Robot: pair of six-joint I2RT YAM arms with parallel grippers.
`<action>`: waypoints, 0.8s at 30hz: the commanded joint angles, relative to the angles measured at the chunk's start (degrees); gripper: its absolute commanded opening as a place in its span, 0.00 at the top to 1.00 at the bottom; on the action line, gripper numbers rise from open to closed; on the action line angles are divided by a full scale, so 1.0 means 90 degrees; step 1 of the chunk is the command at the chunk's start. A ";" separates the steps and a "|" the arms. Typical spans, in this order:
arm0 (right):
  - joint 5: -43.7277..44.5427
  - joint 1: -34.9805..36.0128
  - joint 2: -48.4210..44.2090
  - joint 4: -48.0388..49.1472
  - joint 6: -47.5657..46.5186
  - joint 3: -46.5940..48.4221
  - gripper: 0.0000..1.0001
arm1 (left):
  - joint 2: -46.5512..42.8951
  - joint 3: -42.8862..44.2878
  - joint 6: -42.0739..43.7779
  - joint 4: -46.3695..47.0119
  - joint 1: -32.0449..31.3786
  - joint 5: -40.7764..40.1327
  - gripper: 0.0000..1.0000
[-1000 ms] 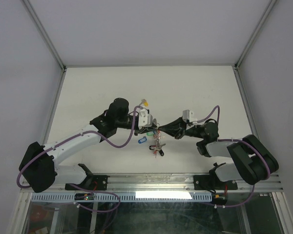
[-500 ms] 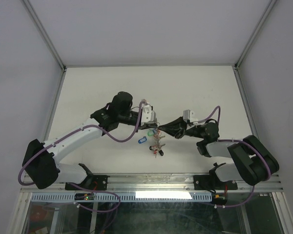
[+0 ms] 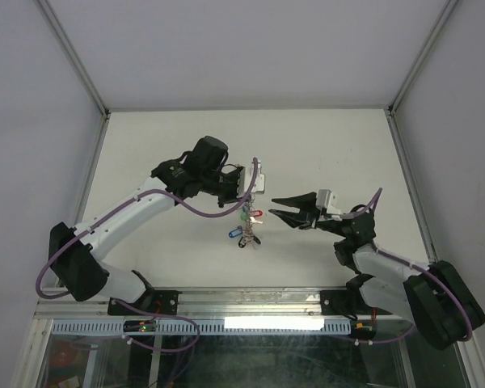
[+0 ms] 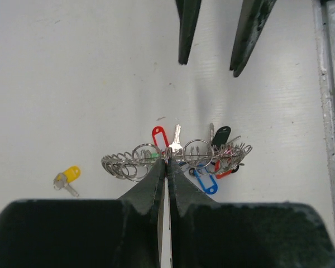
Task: Put the keys on the keyring
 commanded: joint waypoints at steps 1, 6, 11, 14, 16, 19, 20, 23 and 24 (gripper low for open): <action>0.0539 -0.0029 -0.0561 -0.0817 -0.0585 -0.0078 0.67 | 0.0294 0.0887 0.0306 -0.0648 -0.0122 -0.0774 1.00; 0.0899 -0.0032 -0.0864 -0.1169 -0.0622 -0.0133 0.66 | 0.1175 0.1855 0.0413 -0.1800 -0.0940 -0.2725 1.00; 0.1411 -0.0033 -0.1141 -0.1224 -0.0459 -0.0266 0.65 | 0.1826 0.2680 0.0305 -0.2492 -0.1198 -0.4087 1.00; 0.2159 -0.0036 -0.1532 -0.1604 -0.0261 -0.0312 0.61 | 0.1926 0.3062 0.0332 -0.2453 -0.1198 -0.4453 1.00; 0.2653 -0.0034 -0.1937 -0.2060 -0.0139 -0.0310 0.60 | 0.1992 0.3219 0.0387 -0.2288 -0.1193 -0.4612 1.00; 0.3320 -0.0033 -0.2541 -0.2893 0.0045 -0.0294 0.58 | 0.2119 0.3396 0.0449 -0.2039 -0.1188 -0.4585 1.00; 0.3320 -0.0033 -0.2749 -0.3159 0.0045 -0.0258 0.58 | 0.2179 0.3491 0.0450 -0.1979 -0.1188 -0.4540 1.00; 0.4754 -0.0031 -0.3326 -0.4161 0.0148 -0.0050 0.55 | 0.2304 0.3633 0.0486 -0.1712 -0.1181 -0.4386 1.00; 0.5067 -0.0031 -0.3461 -0.4525 0.0454 0.0065 0.51 | 0.2334 0.3660 0.0500 -0.1601 -0.1177 -0.4324 1.00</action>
